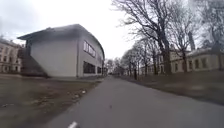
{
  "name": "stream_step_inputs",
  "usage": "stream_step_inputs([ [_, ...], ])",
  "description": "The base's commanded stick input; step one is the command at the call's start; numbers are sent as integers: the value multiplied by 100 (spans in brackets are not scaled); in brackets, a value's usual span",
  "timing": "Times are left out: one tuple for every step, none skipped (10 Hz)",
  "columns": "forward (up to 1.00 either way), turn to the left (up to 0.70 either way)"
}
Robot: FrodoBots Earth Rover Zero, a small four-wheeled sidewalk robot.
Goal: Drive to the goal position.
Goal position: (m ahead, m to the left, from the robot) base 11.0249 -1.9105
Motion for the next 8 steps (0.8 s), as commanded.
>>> stream_step_inputs([
  [100, 0],
  [100, 0],
  [100, -11],
  [100, -34],
  [100, -40],
  [100, -40],
  [100, -40],
  [100, -29],
])
